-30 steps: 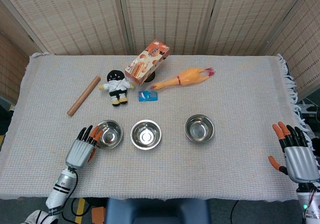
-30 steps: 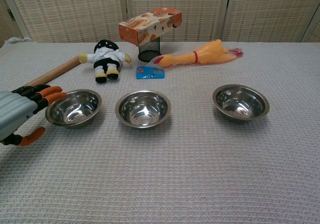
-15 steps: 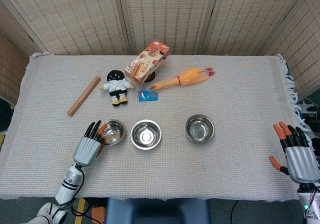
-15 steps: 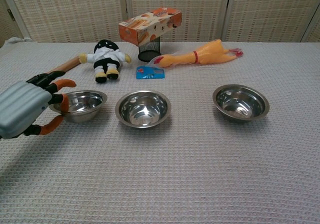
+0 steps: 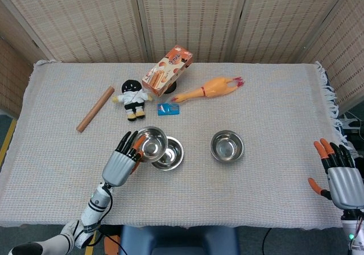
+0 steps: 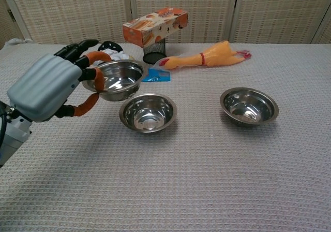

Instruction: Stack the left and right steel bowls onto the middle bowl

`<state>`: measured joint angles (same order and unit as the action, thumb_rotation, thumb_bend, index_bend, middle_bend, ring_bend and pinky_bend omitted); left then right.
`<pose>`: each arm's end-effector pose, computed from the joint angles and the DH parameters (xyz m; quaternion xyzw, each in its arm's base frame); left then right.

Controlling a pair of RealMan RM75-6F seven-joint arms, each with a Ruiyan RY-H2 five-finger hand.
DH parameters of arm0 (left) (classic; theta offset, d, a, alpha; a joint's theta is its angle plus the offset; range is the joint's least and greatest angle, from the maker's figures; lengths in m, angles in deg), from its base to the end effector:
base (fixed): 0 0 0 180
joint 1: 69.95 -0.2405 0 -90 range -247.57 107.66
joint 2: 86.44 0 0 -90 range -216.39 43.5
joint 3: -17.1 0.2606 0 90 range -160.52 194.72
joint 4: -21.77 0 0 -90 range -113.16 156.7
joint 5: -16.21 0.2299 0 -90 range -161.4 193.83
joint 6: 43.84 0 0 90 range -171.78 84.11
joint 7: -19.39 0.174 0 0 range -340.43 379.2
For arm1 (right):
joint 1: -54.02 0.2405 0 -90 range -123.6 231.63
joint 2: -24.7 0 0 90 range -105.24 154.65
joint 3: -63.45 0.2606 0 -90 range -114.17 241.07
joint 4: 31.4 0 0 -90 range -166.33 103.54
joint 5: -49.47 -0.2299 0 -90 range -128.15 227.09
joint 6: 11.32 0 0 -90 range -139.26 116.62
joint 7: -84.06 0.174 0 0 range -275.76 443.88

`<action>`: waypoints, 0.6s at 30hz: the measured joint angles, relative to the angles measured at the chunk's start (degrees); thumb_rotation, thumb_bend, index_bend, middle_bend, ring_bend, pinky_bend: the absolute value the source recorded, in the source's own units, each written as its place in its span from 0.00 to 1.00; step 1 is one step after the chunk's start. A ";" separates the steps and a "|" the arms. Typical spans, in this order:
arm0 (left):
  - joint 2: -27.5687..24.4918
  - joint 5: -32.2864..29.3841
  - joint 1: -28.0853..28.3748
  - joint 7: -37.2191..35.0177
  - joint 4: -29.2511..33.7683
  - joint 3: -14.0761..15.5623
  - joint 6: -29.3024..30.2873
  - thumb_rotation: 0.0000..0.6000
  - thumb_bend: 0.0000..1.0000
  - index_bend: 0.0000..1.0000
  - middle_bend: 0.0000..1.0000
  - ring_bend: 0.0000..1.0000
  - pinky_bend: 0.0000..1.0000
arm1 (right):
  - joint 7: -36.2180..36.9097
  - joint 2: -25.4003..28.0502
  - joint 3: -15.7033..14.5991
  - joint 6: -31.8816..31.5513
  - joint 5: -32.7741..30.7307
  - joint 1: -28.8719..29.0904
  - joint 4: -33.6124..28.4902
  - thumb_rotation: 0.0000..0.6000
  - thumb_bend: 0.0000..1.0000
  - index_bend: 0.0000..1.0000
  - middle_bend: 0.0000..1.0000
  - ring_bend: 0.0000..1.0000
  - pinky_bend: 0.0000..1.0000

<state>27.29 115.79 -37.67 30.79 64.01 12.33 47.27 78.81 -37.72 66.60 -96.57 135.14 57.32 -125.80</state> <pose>-0.1634 0.3225 -0.0694 -0.6924 -0.0893 -0.5229 0.4891 -0.3234 -0.2050 0.1505 0.6025 -0.3688 0.3581 0.6106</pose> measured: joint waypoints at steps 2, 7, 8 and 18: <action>0.42 0.11 0.91 2.09 1.16 0.23 -2.05 1.00 0.45 0.58 0.15 0.02 0.13 | 0.51 0.20 0.13 -0.28 -0.10 -0.14 0.00 1.00 0.15 0.00 0.00 0.00 0.00; 1.60 -0.95 2.29 5.89 2.46 0.93 -8.86 1.00 0.46 0.13 0.06 0.00 0.13 | 1.47 0.76 0.10 -0.70 0.06 -0.48 -0.01 1.00 0.15 0.00 0.00 0.00 0.00; 1.73 -1.33 2.47 6.72 2.73 1.00 -10.10 1.00 0.46 0.06 0.04 0.00 0.13 | 1.56 0.82 0.07 -0.72 0.10 -0.51 -0.01 1.00 0.15 0.00 0.00 0.00 0.00; -3.52 -4.14 1.73 13.51 16.23 2.30 -15.13 1.00 0.46 0.00 0.00 0.00 0.13 | 1.27 0.19 -0.19 1.01 0.87 0.48 0.55 1.00 0.15 0.00 0.00 0.00 0.00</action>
<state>23.77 111.64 -35.94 44.30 80.24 14.63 32.14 80.08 -37.53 66.40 -95.56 136.01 57.80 -125.24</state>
